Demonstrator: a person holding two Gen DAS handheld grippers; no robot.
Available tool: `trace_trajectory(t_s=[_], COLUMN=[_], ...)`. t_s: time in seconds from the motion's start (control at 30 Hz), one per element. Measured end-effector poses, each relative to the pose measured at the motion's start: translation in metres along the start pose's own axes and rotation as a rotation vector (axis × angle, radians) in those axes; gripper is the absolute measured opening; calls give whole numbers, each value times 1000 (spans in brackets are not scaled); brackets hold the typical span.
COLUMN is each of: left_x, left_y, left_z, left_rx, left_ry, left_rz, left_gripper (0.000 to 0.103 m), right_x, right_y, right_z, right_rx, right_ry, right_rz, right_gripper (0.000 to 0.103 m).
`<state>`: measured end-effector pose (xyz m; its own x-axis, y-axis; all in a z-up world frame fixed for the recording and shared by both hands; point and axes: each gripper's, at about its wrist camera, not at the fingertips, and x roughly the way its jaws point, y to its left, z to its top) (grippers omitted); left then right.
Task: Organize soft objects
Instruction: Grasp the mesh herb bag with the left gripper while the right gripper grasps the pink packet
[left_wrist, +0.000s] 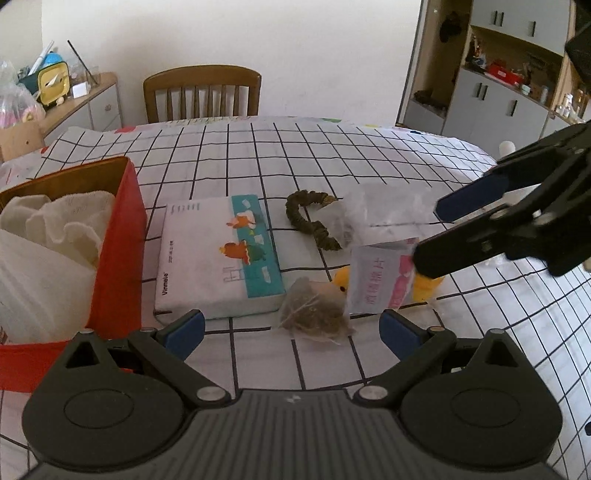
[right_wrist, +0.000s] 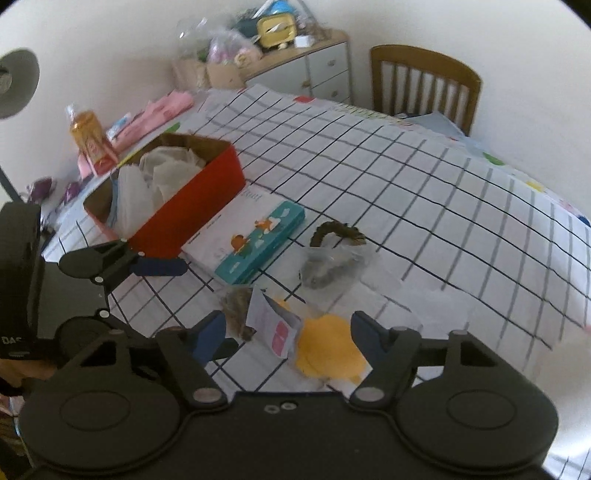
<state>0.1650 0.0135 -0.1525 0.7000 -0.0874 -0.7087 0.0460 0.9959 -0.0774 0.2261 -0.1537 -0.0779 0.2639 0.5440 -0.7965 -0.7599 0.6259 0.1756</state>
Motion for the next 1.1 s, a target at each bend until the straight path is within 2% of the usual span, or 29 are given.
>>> trace_trajectory(t_s=[0.13,0.2,0.27,0.43,0.6,0.67,0.8,0.9,0.93,1.1], left_x=[4,6,8,8,7,7,5,6,6,3], left_y=[-1,-1,-1,-1,-4,-4,0,3,4,4], left_z=[0,-1,-1,-1,-2,-2,-2,-1,-1,0], left_rx=[-2,-7,-10,-4,6,0,-20,-35,-38,-40], left_ry=[1,8,13,3,-2,-2,-2,3,3,-10], left_rz=[0,-2,-1,-12,-39,-46,-62,-70,-74,-73], left_gripper=[98,90,76,61,42,34,31,24,18,13], right_x=[16,21,25,34,37,36,32,28,26,18], right_y=[0,0,1,6,9,9,13,20,22,32], right_z=[5,7,8,6,5,4,-1,-4,-6,-12], right_rx=[-28,-43,-54,-93,-109,-107,-116,-114,-108,-60], right_ry=[33,45,54,75,72,70,54,36,30,1], right_rz=[11,18,22,35,24,21,15,10,9,-27], right_gripper=[66,58,53,44,26,22,11,6,5,4])
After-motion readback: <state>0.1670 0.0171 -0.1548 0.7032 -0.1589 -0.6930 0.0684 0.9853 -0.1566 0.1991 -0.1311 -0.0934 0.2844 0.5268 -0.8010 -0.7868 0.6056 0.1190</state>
